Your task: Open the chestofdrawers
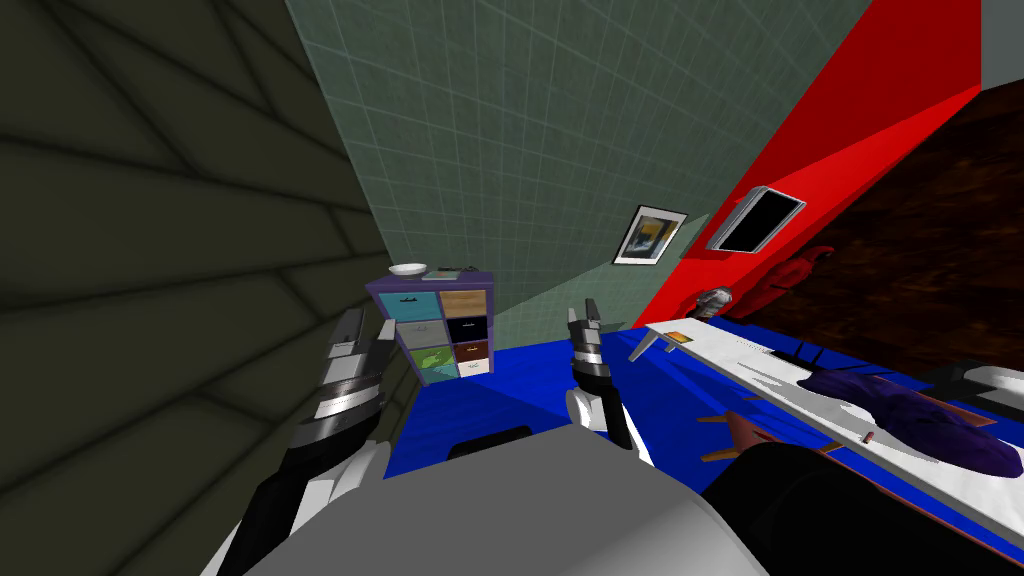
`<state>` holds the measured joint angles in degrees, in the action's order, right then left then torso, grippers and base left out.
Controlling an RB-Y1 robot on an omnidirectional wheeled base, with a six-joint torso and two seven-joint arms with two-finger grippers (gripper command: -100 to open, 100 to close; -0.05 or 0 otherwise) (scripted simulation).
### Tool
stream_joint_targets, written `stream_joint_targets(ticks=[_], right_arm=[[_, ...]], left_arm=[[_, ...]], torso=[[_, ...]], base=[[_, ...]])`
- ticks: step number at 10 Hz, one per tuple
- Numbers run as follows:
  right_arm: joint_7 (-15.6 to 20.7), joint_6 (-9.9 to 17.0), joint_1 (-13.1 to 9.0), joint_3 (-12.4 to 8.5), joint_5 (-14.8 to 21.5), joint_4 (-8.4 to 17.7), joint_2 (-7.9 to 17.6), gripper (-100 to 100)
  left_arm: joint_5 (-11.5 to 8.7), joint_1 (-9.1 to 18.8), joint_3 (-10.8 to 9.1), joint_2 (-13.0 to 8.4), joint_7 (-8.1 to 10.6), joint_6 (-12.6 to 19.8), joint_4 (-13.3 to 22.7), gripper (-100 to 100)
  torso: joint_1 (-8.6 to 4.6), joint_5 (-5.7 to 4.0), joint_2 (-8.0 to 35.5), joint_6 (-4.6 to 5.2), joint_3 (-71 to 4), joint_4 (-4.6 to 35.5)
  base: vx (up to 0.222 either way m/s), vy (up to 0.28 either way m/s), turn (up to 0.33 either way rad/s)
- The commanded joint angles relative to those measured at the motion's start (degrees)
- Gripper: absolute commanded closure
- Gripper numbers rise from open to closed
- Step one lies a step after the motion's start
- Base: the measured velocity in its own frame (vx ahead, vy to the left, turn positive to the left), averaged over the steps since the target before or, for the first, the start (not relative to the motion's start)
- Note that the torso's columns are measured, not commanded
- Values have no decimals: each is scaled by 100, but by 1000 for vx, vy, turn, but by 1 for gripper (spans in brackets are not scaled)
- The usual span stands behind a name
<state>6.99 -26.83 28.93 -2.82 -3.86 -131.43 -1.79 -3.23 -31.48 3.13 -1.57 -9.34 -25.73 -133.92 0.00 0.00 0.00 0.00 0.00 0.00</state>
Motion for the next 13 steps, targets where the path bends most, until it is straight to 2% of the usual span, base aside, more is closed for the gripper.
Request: stream_joint_targets(ticks=[1,9,10,11,13], right_arm=[[0,0,0,0,0,0,0,0],[0,-1,0,0,0,-2,0,0],[0,-1,0,0,0,-2,0,0],[0,0,1,0,0,0,0,0],[0,0,2,0,0,1,0,0]], left_arm=[[0,0,0,0,0,0,0,0],[0,0,0,0,0,-1,-2,0],[12,32,-12,-227,-5,-25,123,-100],[20,53,-20,-317,-8,-42,204,-100],[40,106,-40,-465,-16,-85,412,-100]], torso=[[0,0,232,0,-467,235],[0,0,3539,0,-7073,3537],[0,0,3962,0,-7919,3960],[-2,0,4148,0,-8317,4147],[-2,0,4208,0,-8461,4217]], base=[[0,0,0],[0,0,0],[29,-11,0],[51,-16,-1],[74,-23,0]])
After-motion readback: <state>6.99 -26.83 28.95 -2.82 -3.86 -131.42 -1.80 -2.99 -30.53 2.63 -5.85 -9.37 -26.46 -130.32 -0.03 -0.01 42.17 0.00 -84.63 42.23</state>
